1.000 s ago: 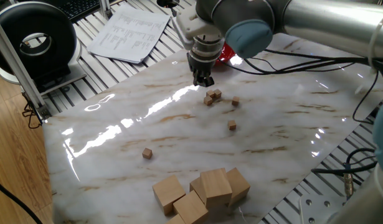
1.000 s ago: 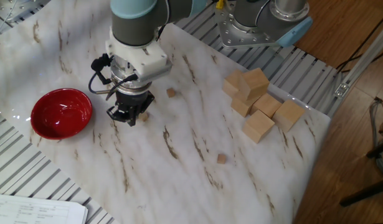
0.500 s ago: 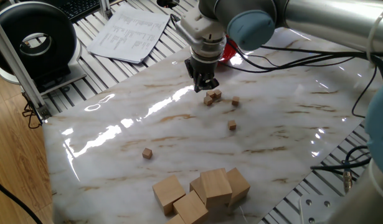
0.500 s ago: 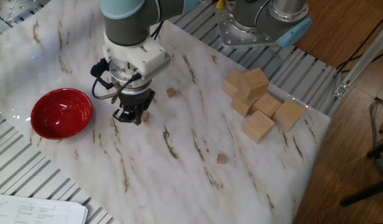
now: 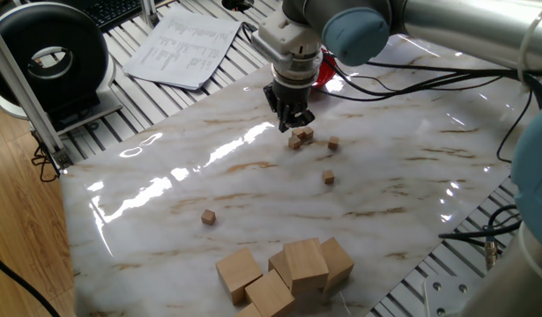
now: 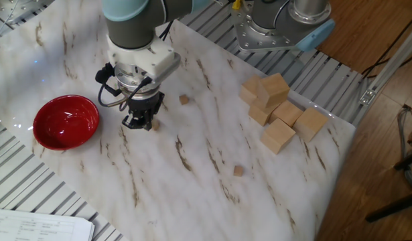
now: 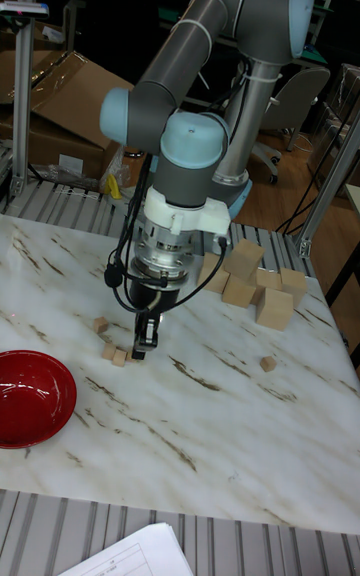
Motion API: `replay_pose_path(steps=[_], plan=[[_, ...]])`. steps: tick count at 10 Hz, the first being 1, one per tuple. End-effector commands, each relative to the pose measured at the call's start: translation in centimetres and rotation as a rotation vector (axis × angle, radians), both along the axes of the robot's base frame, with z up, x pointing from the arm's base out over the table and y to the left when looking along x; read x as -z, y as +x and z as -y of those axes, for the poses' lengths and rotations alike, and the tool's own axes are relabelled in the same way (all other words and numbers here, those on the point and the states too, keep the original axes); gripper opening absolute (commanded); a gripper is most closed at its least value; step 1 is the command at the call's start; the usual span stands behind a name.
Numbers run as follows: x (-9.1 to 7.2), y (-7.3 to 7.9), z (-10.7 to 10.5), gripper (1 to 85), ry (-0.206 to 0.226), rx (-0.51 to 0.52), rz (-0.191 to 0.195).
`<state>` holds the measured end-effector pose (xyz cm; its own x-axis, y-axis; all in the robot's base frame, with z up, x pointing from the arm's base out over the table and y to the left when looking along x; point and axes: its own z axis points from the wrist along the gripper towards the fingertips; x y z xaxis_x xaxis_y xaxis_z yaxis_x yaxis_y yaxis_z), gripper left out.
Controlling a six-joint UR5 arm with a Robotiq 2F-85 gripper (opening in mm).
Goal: Stack the blocks into a pyramid shape
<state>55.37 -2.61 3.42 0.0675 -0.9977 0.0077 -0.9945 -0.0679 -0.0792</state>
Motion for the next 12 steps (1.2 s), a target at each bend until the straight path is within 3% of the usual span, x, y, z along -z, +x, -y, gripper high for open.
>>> replay_pose_path(steps=[1, 2, 3, 5, 9, 12], plan=[[-0.1, 0.4, 0.8, 79.3, -0.002, -0.042, 0.002], [0.0, 0.6, 0.9, 85.0, -0.002, -0.04, 0.004], [0.3, 0.8, 0.8, 85.0, 0.001, -0.036, 0.004], [1.0, 1.2, -0.4, 85.0, 0.052, -0.016, 0.001], [0.8, -0.1, 0.1, 85.0, 0.043, -0.023, -0.036], [1.6, -0.1, 0.9, 85.0, 0.052, -0.02, -0.028]])
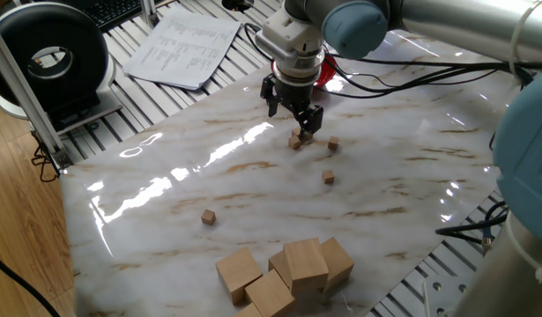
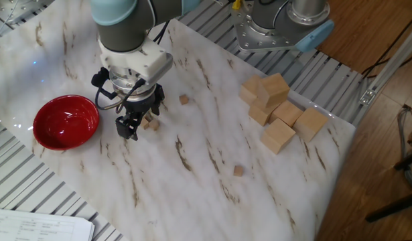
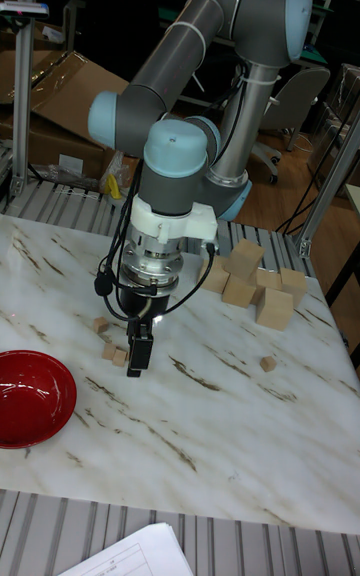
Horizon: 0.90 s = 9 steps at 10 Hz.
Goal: Stack the blocks into a pyramid shape
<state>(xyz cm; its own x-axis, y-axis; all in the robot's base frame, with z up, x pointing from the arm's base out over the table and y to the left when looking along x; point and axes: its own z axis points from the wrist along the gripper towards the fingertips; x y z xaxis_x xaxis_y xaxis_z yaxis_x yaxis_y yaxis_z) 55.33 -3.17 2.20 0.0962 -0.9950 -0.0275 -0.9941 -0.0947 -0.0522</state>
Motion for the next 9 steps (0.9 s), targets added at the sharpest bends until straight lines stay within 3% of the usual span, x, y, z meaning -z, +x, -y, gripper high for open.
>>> replay_pose_path(steps=[1, 2, 4, 9], plan=[[0.59, 0.06, -0.32, 81.3, 0.055, 0.039, 0.003], [0.48, 0.12, -0.56, 75.0, 0.066, 0.065, 0.005], [0.44, 0.34, -0.38, 71.0, 0.056, 0.075, 0.016], [1.06, 0.73, 0.39, 70.7, 0.034, 0.06, 0.028]])
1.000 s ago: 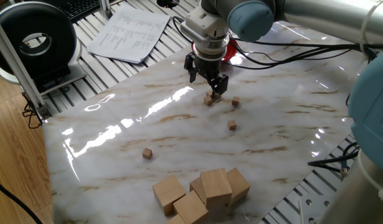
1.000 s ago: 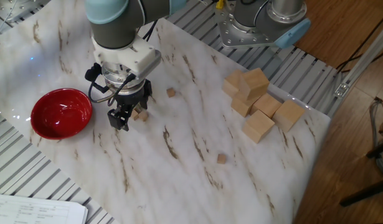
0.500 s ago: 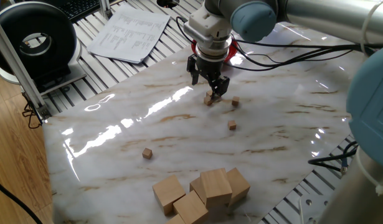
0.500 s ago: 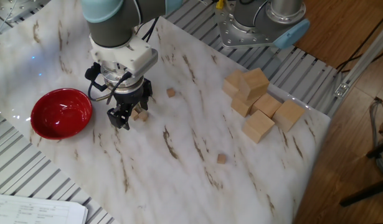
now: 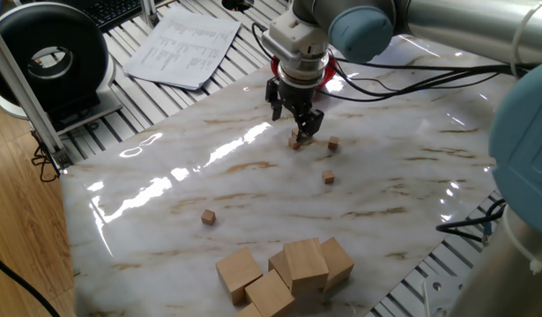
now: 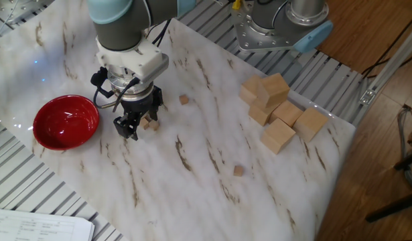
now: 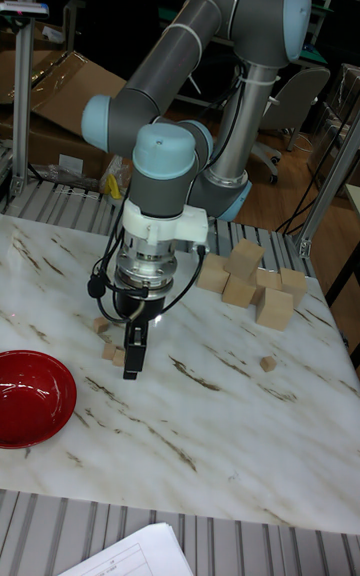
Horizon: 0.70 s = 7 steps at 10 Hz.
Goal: Stack the blocks into a pyramid shape
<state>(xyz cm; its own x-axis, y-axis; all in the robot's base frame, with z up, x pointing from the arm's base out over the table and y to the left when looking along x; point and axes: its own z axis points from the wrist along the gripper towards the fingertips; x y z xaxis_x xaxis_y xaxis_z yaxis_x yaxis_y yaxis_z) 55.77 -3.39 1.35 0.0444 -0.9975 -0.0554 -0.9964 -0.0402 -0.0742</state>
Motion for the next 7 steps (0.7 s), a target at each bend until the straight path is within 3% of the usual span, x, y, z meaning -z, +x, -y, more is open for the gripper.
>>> replay_pose_path(steps=[1, 7], plan=[[0.37, 0.24, 0.06, 70.7, 0.009, 0.009, 0.008], [1.11, -0.34, 0.04, 67.0, 0.035, 0.028, 0.014]])
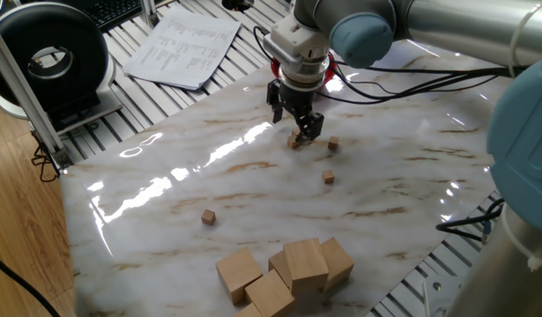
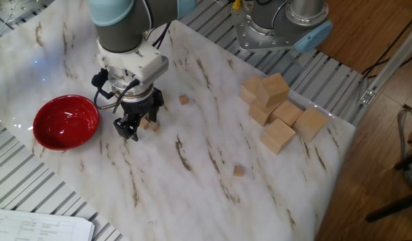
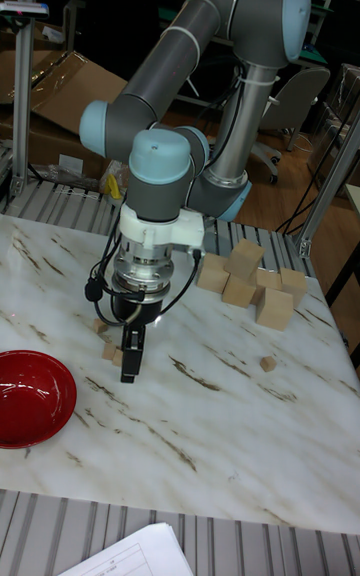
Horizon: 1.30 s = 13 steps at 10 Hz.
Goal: Stack the blocks into a pyramid shape
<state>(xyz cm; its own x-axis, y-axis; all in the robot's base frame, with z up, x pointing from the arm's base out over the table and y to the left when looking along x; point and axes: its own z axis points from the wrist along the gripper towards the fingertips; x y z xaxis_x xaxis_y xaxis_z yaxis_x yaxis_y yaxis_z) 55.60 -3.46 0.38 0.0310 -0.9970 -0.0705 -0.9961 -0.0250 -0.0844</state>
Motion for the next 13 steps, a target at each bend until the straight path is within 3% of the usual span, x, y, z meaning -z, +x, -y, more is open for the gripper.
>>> replay_pose_path(steps=[1, 5, 11, 13], plan=[[0.0, -0.5, 0.0, 67.0, 0.016, 0.012, -0.003], [-0.5, -2.0, 0.2, 66.7, -0.011, 0.019, -0.034], [-0.7, -0.8, 0.1, 60.7, -0.015, 0.028, -0.015], [-0.4, -0.5, -0.4, 59.7, 0.002, 0.037, -0.011]])
